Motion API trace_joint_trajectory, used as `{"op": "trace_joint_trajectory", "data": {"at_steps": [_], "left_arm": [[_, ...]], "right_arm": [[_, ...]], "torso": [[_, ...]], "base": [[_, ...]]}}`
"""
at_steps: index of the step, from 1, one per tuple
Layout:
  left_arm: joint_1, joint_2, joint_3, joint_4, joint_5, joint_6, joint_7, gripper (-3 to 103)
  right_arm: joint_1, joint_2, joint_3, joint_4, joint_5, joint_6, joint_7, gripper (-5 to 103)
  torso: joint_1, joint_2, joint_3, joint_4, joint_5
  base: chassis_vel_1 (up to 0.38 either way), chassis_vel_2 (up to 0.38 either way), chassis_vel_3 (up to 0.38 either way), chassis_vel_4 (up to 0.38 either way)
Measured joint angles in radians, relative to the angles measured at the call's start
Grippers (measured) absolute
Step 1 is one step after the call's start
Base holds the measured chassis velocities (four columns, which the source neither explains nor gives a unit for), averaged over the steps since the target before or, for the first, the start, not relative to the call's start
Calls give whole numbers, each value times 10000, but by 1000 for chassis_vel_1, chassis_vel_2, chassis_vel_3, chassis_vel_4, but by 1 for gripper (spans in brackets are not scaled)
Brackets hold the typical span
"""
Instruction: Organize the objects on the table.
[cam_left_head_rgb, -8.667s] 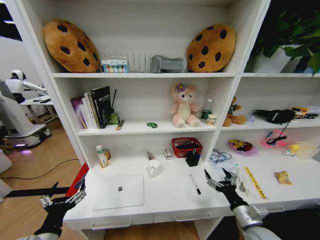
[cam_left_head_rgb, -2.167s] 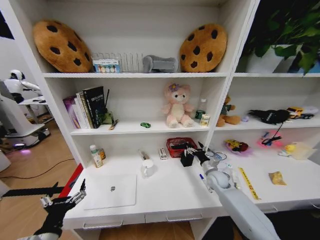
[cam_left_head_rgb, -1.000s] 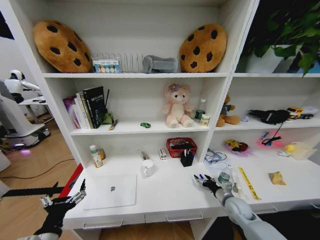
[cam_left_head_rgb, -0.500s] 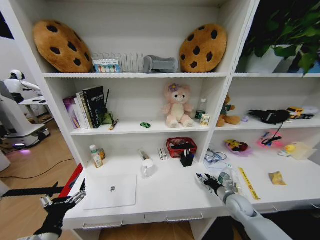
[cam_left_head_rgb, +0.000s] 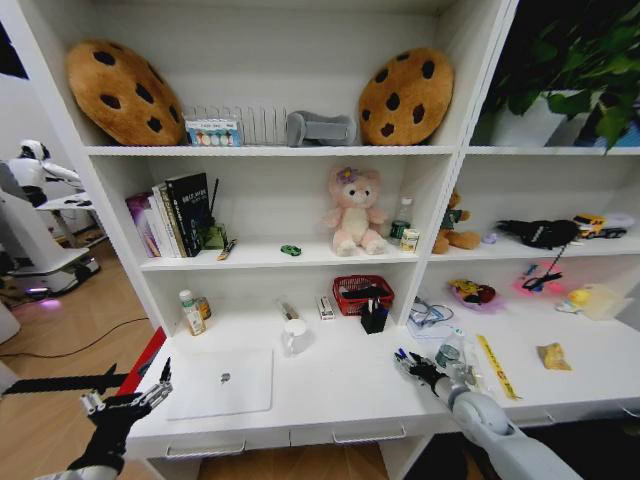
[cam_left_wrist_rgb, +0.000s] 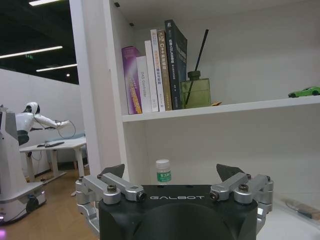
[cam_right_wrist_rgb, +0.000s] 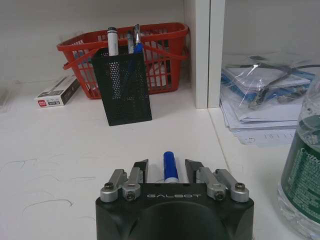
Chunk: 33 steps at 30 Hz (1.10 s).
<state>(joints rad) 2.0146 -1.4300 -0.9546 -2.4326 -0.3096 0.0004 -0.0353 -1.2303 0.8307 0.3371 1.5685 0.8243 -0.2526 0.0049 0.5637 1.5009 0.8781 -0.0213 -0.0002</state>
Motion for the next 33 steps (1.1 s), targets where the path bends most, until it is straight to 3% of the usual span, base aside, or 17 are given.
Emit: {"op": "trace_joint_trajectory", "data": {"at_steps": [2,6,9,14,15,16,18,19,21,23,26,33], "left_arm": [[0,0,0,0,0,0,0,100],[0,-1,0,0,0,0,0,100],[0,0,0,0,0,0,0,100],[0,0,0,0,0,0,0,100],[0,0,0,0,0,0,0,100],[0,0,0,0,0,0,0,100],[0,0,0,0,0,0,0,100],[0,0,0,0,0,0,0,100],[0,0,0,0,0,0,0,100],[0,0,0,0,0,0,0,100],[0,0,0,0,0,0,0,100],[0,0,0,0,0,0,0,100]], "right_arm": [[83,-3,-70,-18,-159,-29,-16,33],[92,-17,-86,-19,-247,-30,-40,27],[92,-32,-74,-1,-263,-35,-47,13],[112,-51,-14,-2,-262,113,-146,12],[178,-22,-14,-49,-402,561,-223,12],[178,-22,-14,-49,-402,561,-223,12],[460,157,-70,-441,-1538,2073,-538,12],[460,157,-70,-441,-1538,2073,-538,12],[786,328,-162,-682,-2393,3402,-700,12],[883,386,-208,-721,-2519,3684,-652,12],[1656,852,-624,-1118,-2993,4791,-328,12],[2668,1360,-1329,-1809,-3578,5134,176,12]], "torso": [[-1,-1,0,0,2],[0,-1,1,0,2],[0,-1,1,0,3],[0,-1,1,-2,3],[0,-1,1,-2,2],[0,-1,1,-2,2],[0,-1,1,-1,4],[0,-1,1,-1,4],[0,-1,1,-2,0],[0,-1,1,-2,0],[0,-1,2,2,1],[0,-1,1,-1,2]], "base": [[0,0,0,0],[0,0,0,0],[0,0,0,0],[0,0,0,0],[0,0,0,0],[0,0,0,0],[0,0,0,0],[0,0,0,0],[0,0,0,0],[0,0,0,0],[0,0,0,0],[0,0,0,0]]}}
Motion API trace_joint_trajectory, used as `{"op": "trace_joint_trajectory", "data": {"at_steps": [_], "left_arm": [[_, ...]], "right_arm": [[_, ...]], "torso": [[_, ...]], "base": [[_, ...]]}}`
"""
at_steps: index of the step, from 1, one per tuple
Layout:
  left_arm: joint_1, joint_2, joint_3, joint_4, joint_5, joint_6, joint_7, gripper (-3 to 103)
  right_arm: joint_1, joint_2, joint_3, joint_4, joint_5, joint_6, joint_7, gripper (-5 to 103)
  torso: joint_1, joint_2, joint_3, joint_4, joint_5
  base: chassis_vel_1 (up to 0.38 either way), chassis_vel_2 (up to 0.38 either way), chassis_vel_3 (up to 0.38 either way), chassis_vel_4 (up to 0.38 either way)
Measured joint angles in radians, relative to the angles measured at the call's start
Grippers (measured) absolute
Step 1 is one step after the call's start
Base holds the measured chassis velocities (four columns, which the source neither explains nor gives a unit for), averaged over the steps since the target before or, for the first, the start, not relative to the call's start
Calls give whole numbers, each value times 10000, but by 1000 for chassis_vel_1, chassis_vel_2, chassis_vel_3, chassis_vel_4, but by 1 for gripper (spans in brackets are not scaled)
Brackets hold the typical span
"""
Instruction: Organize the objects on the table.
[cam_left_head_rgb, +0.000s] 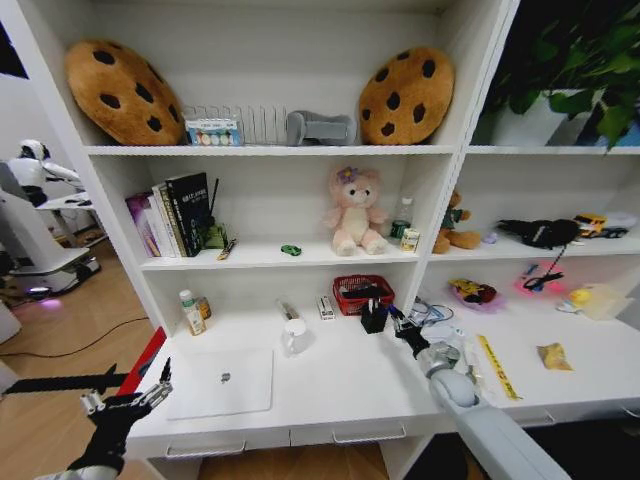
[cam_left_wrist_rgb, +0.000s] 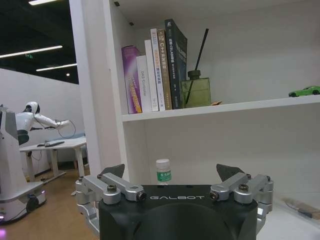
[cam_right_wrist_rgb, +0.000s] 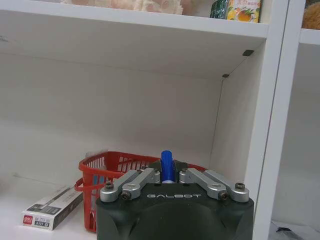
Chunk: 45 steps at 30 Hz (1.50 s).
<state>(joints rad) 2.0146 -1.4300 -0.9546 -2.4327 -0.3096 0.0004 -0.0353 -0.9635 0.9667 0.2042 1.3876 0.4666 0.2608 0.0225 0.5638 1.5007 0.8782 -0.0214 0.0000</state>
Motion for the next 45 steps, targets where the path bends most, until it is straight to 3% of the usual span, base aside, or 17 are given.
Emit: {"op": "trace_joint_trajectory", "data": {"at_steps": [10,35,40,42,44,45], "left_arm": [[-1,0,0,0,0,0,0,100],[0,0,0,0,0,0,0,100],[0,0,0,0,0,0,0,100],[0,0,0,0,0,0,0,100],[-1,0,0,0,0,0,0,100],[-1,0,0,0,0,0,0,100]], "right_arm": [[2385,664,-1295,-1570,121,36,485,12],[3527,1645,-1800,-3285,36,465,386,8],[3461,1539,-1732,-3148,-32,396,284,22],[3388,1488,-1665,-3036,-32,359,275,33],[3380,1482,-1656,-3024,-32,356,274,33],[3343,1460,-1604,-2964,-30,345,275,44]], "torso": [[0,1,0,3,-2],[0,1,-1,2,-1],[-1,2,0,-1,0],[0,1,-1,-1,0],[0,1,-1,-1,-1],[0,1,-1,0,0]], "base": [[0,0,0,0],[0,0,0,0],[0,0,0,0],[0,0,0,0],[0,0,0,0],[0,0,0,0]]}}
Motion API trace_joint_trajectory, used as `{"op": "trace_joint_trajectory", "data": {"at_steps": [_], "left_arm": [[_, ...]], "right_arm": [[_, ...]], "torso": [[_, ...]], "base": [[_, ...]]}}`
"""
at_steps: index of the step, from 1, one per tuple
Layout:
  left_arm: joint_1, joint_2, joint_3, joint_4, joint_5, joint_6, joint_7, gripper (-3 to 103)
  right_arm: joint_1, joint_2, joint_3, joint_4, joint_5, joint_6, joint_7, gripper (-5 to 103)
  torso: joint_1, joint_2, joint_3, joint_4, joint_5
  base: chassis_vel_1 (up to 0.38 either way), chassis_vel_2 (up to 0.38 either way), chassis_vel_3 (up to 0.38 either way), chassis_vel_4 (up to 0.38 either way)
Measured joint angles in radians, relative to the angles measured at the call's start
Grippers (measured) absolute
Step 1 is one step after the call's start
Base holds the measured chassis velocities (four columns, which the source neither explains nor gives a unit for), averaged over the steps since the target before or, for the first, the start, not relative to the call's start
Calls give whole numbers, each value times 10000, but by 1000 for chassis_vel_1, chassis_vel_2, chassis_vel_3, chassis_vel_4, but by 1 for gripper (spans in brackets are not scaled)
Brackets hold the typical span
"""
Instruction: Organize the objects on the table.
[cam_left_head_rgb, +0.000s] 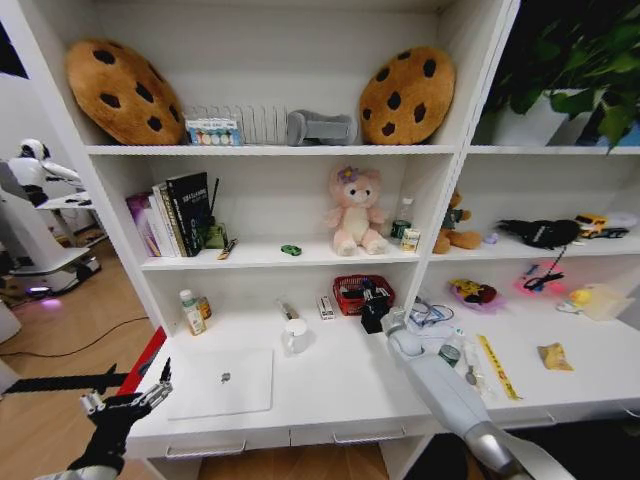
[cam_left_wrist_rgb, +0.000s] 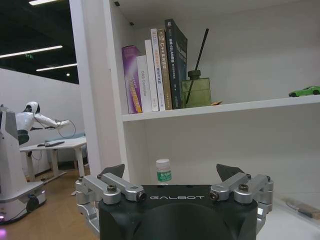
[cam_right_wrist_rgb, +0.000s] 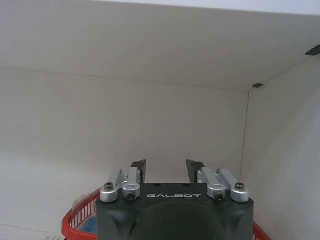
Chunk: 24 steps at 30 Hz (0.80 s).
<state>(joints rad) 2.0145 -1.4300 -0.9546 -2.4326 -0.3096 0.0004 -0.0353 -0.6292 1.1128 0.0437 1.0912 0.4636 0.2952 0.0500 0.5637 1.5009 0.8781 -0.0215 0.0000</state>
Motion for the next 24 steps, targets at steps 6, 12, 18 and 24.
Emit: {"op": "trace_joint_trajectory", "data": {"at_steps": [6,12,18,24], "left_arm": [[0,0,0,0,0,0,0,100],[1,1,0,0,0,0,0,100],[0,0,0,-1,0,0,0,100],[0,0,0,0,0,0,0,100]], "right_arm": [[-730,-777,415,1649,546,-796,-53,65],[-2875,-1885,1124,4476,1387,-1810,20,87],[-5466,-2224,2623,7022,1670,-2502,706,100],[-8010,-1888,4348,8266,1076,-2470,757,100]], "torso": [[1,-1,0,3,0],[-2,0,-1,-7,6],[-2,1,-1,6,0],[-3,1,-2,-1,-1]], "base": [[0,0,0,0],[0,0,0,0],[0,0,0,0],[0,0,0,0]]}}
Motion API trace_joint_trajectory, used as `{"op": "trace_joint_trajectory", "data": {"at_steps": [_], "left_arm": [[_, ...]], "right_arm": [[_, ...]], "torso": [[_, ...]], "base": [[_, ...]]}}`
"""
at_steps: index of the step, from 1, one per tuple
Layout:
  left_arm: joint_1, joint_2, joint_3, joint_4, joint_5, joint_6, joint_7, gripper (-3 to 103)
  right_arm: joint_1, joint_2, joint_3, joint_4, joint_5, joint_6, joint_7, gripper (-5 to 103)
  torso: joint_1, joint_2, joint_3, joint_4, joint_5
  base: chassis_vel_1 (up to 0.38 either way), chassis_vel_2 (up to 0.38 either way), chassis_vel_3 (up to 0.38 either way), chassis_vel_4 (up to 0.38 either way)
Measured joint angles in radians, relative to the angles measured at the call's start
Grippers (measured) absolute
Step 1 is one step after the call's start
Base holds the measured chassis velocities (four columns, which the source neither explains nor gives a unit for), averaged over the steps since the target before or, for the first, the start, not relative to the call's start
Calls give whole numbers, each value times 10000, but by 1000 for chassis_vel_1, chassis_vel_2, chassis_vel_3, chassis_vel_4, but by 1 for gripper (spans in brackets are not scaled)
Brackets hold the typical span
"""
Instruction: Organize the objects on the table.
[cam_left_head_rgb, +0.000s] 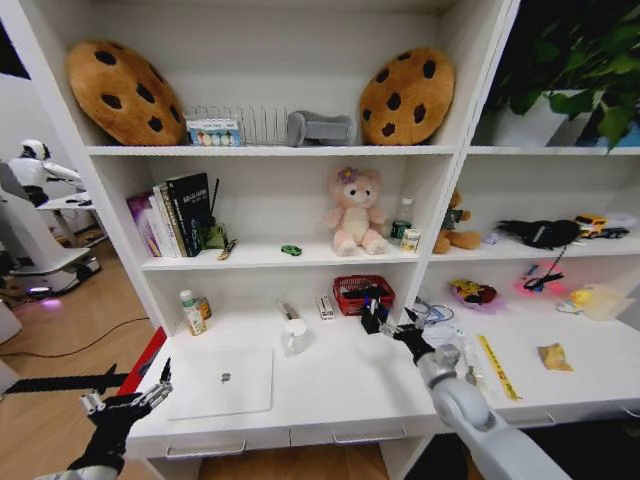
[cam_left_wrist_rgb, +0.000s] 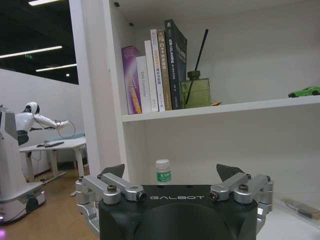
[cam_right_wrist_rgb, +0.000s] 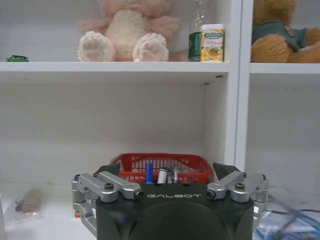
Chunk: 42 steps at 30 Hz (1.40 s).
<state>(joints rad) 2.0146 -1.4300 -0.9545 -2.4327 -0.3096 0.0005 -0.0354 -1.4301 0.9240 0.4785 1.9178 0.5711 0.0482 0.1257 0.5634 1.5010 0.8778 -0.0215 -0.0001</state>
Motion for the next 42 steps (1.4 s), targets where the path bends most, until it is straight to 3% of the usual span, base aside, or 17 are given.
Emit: {"op": "trace_joint_trajectory", "data": {"at_steps": [4,5,11,21,22,27,42], "left_arm": [[0,-1,0,0,0,0,0,100],[-1,0,0,1,0,0,2,100],[0,0,-1,0,0,0,0,100],[0,0,0,-1,0,-1,1,100],[0,0,0,-1,0,-1,1,100],[0,-1,2,-2,0,-1,2,100],[0,1,-3,-1,0,0,0,100]], "right_arm": [[-1428,327,1108,537,-165,168,-190,100],[-2536,716,2031,999,-216,445,-404,100],[-3299,933,2661,1353,-191,734,-626,100],[-3259,995,2664,1408,-180,842,-711,100],[-3138,962,2581,1364,-182,873,-715,100],[-2836,923,2343,1329,-149,885,-861,100],[-569,479,1022,-114,270,-1273,-509,102]], "torso": [[1,0,1,2,0],[0,0,1,2,2],[0,0,1,1,-2],[4,-3,4,0,12],[3,-2,2,3,-10],[3,-4,4,1,8],[3,-3,3,4,-1]], "base": [[0,0,0,0],[0,0,0,0],[-11,-10,9,15],[-156,-146,160,154],[-225,-240,239,247],[-181,-192,193,196],[8,0,11,0]]}}
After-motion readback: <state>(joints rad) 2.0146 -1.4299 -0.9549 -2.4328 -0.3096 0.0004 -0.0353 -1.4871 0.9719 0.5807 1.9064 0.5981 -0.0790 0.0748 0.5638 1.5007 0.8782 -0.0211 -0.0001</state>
